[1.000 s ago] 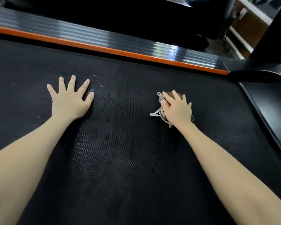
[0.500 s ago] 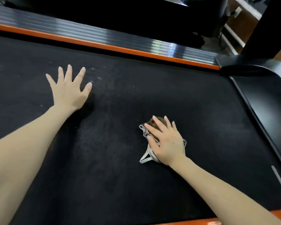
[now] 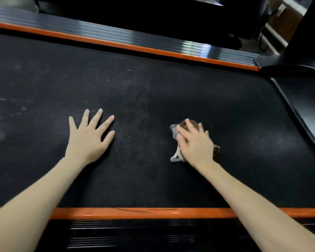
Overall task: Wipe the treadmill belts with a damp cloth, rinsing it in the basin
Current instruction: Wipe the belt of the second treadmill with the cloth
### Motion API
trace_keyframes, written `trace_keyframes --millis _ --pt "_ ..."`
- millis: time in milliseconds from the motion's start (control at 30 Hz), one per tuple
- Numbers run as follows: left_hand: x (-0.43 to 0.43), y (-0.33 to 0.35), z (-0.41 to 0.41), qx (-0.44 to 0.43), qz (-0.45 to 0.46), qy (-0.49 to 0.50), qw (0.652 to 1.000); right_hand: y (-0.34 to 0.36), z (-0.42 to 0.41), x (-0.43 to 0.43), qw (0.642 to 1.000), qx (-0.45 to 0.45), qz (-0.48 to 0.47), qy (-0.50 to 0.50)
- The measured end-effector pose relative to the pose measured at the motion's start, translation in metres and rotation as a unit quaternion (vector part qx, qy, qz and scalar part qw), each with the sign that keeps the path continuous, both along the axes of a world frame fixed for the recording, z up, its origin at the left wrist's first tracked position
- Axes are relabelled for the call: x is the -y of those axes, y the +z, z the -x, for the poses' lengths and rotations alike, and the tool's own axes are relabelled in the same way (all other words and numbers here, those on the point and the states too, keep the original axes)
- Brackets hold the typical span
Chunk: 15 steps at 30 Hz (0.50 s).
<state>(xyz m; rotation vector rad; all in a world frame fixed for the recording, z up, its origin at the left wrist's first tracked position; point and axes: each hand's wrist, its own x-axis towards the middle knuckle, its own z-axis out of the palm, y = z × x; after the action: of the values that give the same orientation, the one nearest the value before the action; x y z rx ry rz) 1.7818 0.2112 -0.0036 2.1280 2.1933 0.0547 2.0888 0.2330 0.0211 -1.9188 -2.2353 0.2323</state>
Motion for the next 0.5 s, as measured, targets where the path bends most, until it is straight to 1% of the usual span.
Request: trace_keyframes --millis 67,133,200,267,333,400,433,467,500 --pt "0.0 -0.001 0.0 0.008 -0.011 -0.008 1.0 -0.001 0.032 0.037 0.992 -0.007 -0.027 0.124" --pt "0.001 -0.002 0.0 0.009 -0.021 -0.012 1.0 -0.006 0.051 0.068 0.968 -0.001 -0.027 0.25" --pt "0.001 -0.003 0.0 0.015 -0.03 -0.012 0.999 -0.005 0.052 0.064 0.954 0.014 -0.04 0.296" --pt "0.002 -0.005 0.002 0.022 -0.036 -0.012 0.999 -0.002 0.052 0.044 0.959 0.036 -0.044 0.278" --pt "0.002 -0.006 0.001 0.028 -0.042 -0.013 0.999 0.005 0.057 0.026 0.971 0.047 -0.014 0.234" --pt "0.001 -0.007 0.001 0.029 -0.045 -0.013 0.998 0.011 0.061 0.024 0.98 0.024 0.006 0.198" --pt "0.001 -0.007 0.002 0.028 -0.045 -0.01 0.999 0.017 0.06 0.026 0.984 -0.02 0.017 0.176" --pt "0.001 -0.007 0.001 0.025 -0.044 -0.007 0.999 0.026 0.054 0.03 0.983 -0.092 0.028 0.154" --pt "0.001 -0.008 0.001 0.019 -0.041 -0.007 0.999 0.034 0.043 0.033 0.975 -0.179 0.02 0.126"
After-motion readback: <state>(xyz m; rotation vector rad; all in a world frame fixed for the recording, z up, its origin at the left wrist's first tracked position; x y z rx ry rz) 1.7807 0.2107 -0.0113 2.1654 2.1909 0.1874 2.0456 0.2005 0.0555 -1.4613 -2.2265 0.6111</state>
